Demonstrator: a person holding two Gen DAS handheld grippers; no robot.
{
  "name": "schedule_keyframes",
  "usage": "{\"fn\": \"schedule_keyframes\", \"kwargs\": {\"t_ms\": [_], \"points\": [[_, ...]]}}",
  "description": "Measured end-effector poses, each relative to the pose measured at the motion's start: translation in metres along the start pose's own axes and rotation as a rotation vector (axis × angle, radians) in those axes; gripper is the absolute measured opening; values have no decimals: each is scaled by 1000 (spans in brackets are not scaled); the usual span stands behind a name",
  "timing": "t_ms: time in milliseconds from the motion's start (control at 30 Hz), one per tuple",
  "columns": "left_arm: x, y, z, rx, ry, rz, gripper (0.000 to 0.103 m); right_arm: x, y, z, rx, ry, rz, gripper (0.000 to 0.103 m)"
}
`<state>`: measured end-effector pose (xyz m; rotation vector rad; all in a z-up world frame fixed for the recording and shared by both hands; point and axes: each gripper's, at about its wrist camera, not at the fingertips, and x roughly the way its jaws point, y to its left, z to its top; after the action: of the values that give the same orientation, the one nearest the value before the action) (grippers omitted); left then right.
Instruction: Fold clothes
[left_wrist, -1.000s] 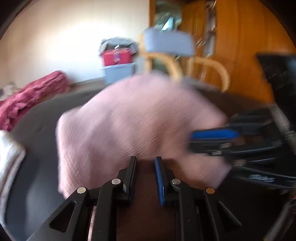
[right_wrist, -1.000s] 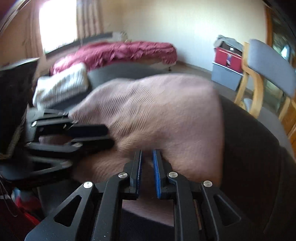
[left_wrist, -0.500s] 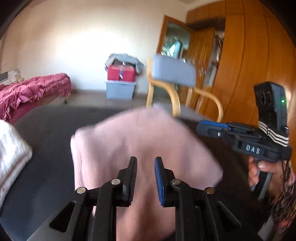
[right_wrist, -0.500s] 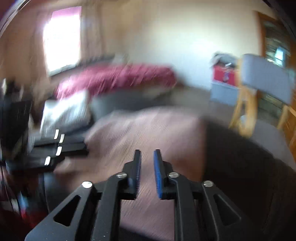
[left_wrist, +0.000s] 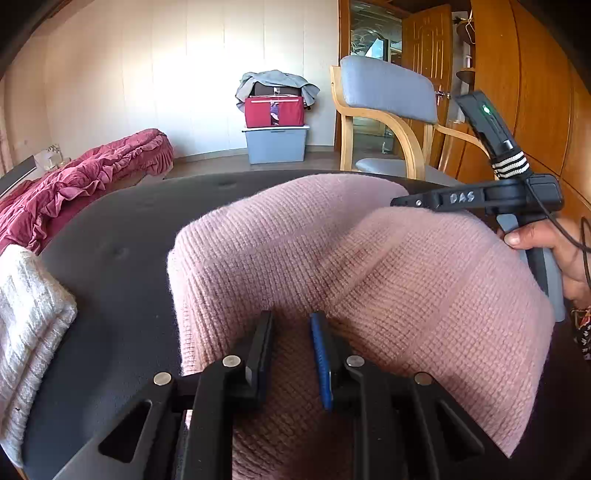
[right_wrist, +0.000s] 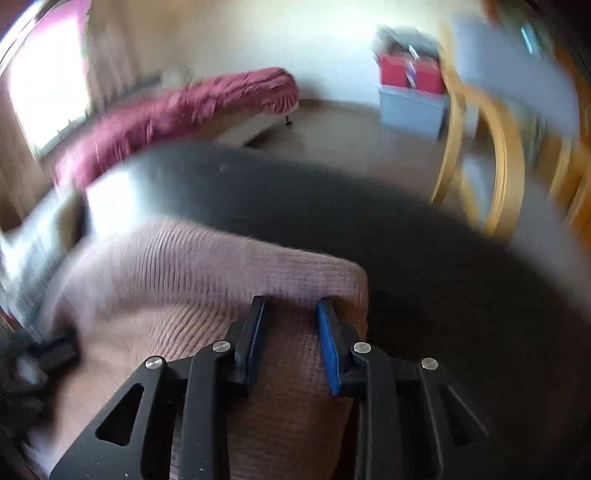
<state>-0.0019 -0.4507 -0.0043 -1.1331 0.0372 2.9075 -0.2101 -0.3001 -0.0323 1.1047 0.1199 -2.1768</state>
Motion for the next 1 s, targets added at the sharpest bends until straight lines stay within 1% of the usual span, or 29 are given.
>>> {"fn": "schedule_keyframes", "kwargs": {"t_ms": [67,133,167,233,300,400,467,533,567,600,633,667,700,733,767,900,967,1000], "points": [[4,0,2,14,-1,9,22,-2,-12,-6,41,-45,67,28],[5,4,4,11,2,-1,22,-14,-9,-7,51,-66,61,29],[3,8,6,-2,5,-19,21,-22,-8,-8,53,-79,57,29],[-4,15,9,-32,7,-43,21,-56,8,-15,22,-155,50,29],[-19,15,10,-62,-24,-20,21,-88,23,-21,-12,-225,41,29],[-49,1,16,-69,-107,-38,21,-101,54,-40,-137,-218,-18,28],[-59,-12,20,-47,-125,-90,21,-109,74,-52,-217,-210,-57,28],[-53,-33,18,22,-95,-116,21,-95,85,-59,-238,-155,-100,28],[-44,-41,13,65,-64,-103,21,-87,88,-60,-247,-136,-113,28],[-32,-47,6,109,-22,-70,21,-80,90,-63,-262,-117,-132,28],[-21,-50,-1,142,10,-43,21,-73,95,-65,-296,-101,-171,28],[-16,-47,-8,148,10,-37,22,-68,101,-66,-326,-87,-206,28],[-15,-41,-12,137,-13,-48,22,-65,100,-66,-325,-85,-207,28],[-16,-34,-13,113,-17,-59,22,-64,98,-68,-312,-92,-202,28],[-18,-27,-12,89,-9,-74,22,-63,95,-70,-302,-98,-197,28],[-28,-13,-13,46,-10,-140,21,-79,95,-79,-342,-116,-195,29],[-37,-9,-15,16,-25,-154,21,-97,97,-79,-322,-155,-147,29],[-42,-8,-18,11,-39,-140,21,-106,100,-79,-316,-177,-118,29]]}}
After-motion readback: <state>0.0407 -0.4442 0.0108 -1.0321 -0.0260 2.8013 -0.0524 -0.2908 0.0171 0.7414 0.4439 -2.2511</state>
